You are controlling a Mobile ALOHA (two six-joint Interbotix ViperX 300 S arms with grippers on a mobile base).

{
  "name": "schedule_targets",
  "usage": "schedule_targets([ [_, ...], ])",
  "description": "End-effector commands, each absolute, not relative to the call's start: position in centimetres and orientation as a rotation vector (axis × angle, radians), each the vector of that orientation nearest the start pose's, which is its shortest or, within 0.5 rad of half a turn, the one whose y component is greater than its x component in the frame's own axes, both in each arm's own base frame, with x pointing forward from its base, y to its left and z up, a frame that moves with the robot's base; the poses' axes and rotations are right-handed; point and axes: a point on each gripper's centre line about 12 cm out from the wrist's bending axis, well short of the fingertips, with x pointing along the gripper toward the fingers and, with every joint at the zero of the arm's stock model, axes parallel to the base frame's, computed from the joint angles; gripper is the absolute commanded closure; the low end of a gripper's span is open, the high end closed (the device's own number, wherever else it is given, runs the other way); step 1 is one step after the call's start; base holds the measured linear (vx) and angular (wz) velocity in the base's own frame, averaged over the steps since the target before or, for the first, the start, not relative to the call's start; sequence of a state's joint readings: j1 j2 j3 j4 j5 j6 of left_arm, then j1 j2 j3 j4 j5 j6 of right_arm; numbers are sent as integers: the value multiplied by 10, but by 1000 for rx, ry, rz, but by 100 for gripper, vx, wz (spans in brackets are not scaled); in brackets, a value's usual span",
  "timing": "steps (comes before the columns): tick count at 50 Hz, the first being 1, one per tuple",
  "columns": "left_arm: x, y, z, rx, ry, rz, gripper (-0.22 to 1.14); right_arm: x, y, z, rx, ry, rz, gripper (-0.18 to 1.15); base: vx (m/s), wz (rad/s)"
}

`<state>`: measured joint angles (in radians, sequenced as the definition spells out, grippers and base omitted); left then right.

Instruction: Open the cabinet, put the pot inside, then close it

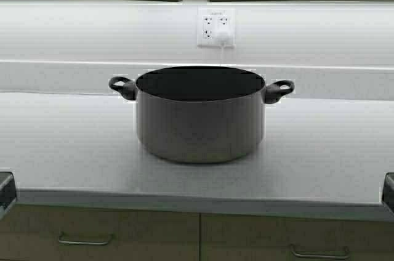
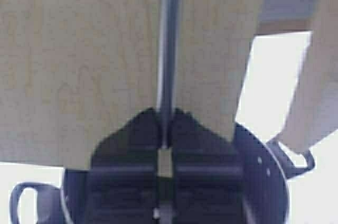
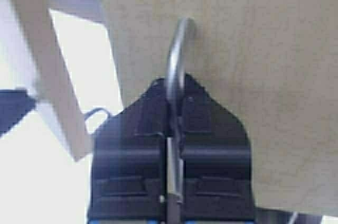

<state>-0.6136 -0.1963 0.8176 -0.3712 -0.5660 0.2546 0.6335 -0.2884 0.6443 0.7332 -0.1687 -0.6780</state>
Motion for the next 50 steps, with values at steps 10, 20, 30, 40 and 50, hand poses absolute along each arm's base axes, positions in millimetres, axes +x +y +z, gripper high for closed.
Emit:
schedule_targets([
  [10,265,-161,272,-10,122,-456,89,255,168,299,-19,251,541,89,-7,2],
  [20,253,-129,279,-5,185,-418,89,246,132,288,-13,300,481,89,-9,3],
  [30,242,-106,285,24,221,-391,89,238,104,286,-29,322,436,90,-11,6],
  [40,231,-84,287,29,242,-347,89,229,81,287,-57,360,402,89,-9,5],
  [50,224,-74,279,28,312,-331,86,224,78,285,-64,400,419,76,-3,-1],
])
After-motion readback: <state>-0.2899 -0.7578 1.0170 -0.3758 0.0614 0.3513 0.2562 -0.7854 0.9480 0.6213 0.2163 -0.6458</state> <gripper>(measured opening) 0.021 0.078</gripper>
